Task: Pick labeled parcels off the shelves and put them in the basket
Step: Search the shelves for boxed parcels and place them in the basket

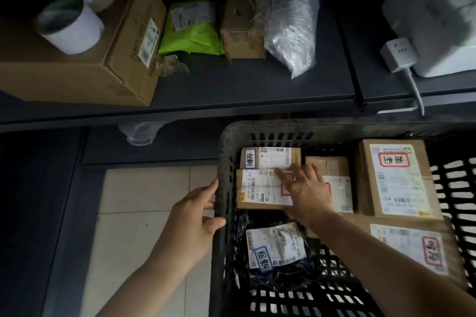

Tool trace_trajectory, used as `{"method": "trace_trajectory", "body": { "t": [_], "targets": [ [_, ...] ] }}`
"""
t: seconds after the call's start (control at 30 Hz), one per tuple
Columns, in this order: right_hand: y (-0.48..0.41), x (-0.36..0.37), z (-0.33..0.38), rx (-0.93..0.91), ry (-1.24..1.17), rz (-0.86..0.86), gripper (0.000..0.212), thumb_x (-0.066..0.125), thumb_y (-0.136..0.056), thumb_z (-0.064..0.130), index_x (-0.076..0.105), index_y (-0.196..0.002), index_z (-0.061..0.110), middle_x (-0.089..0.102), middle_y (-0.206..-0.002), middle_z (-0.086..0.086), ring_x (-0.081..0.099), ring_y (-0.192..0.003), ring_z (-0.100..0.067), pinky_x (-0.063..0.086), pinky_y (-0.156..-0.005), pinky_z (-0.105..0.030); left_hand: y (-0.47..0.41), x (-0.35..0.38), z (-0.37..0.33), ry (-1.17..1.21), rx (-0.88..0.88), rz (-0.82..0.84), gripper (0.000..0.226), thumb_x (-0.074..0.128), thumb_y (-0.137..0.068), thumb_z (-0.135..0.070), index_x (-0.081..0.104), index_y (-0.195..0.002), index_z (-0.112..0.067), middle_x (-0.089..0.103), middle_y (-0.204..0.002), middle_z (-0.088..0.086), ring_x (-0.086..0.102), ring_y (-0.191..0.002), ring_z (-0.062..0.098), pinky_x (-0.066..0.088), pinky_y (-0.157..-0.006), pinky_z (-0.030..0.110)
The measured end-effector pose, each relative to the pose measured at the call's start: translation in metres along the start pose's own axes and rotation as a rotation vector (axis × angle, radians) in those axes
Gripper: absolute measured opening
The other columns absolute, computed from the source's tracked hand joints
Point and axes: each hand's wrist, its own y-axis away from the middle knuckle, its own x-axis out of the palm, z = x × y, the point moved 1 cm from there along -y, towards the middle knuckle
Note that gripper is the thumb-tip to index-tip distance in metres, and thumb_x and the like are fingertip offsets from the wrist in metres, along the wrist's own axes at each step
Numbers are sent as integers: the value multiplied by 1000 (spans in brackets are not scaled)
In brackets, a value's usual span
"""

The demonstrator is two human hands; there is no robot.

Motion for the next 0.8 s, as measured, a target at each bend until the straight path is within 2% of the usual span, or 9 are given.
{"method": "trace_trajectory", "body": {
  "t": [0.1,0.17,0.3,0.37,0.43,0.53,0.63,0.7,0.8],
  "targets": [
    [-2,5,5,12,22,19,93,65,-83,37,2,-151,27,14,-154,-11,11,-141,-33,1,-118,-44,1,1,1,5,-5,-9,70,69,-82,-7,37,-141,-28,51,-115,-16,49,-92,-15,45,-82,10],
    [-2,8,6,18,37,21,92,64,-85,37,1,-151,26,12,-155,-13,9,-143,-34,-1,-118,-45,1,1,1,7,-2,-14,70,69,-82,-8,37,-141,-27,50,-116,-17,50,-92,-14,46,-85,13],
    [0,15,2,31,51,-8,90,61,-87,34,-2,-151,26,8,-156,-14,6,-144,-35,-3,-117,-45,1,1,1,7,3,-12,71,69,-83,-9,36,-142,-29,50,-115,-18,49,-92,-15,44,-87,12],
    [0,21,3,41,32,-31,88,59,-89,29,-3,-151,26,9,-156,-15,7,-144,-35,0,-118,-46,1,1,3,11,5,-13,71,69,-83,-9,36,-142,-28,51,-117,-16,51,-93,-12,46,-89,15],
    [2,25,6,53,-38,-45,88,59,-89,26,-4,-151,27,11,-154,-13,8,-143,-33,8,-119,-44,2,1,4,11,4,-15,71,69,-83,-9,36,-142,-28,52,-117,-16,52,-94,-11,47,-91,19],
    [7,24,4,36,-128,-37,94,64,-86,31,-5,-150,27,6,-154,-8,7,-143,-29,15,-117,-40,0,2,5,-5,18,-10,71,69,-83,-9,35,-142,-29,49,-112,-19,51,-92,-12,46,-90,16],
    [18,16,0,-11,-87,-15,95,62,-87,36,-8,-151,21,-1,-156,-6,0,-145,-27,7,-119,-40,0,0,5,-35,27,15,71,69,-83,-11,36,-142,-30,50,-115,-17,52,-92,-10,46,-88,15],
    [28,8,-2,-25,-88,-32,90,59,-89,36,-4,-151,18,0,-157,-6,0,-146,-25,2,-118,-37,3,-3,5,-68,25,32,71,70,-83,-16,35,-143,-31,53,-124,-11,54,-92,-8,49,-89,18],
    [44,-12,-4,-44,-90,-55,86,57,-90,38,0,-151,17,4,-157,-4,2,-146,-22,-1,-117,-34,15,-14,-3,-118,17,42,69,68,-85,-28,32,-144,-31,51,-128,-9,58,-87,-6,46,-89,15]
  ]
}}
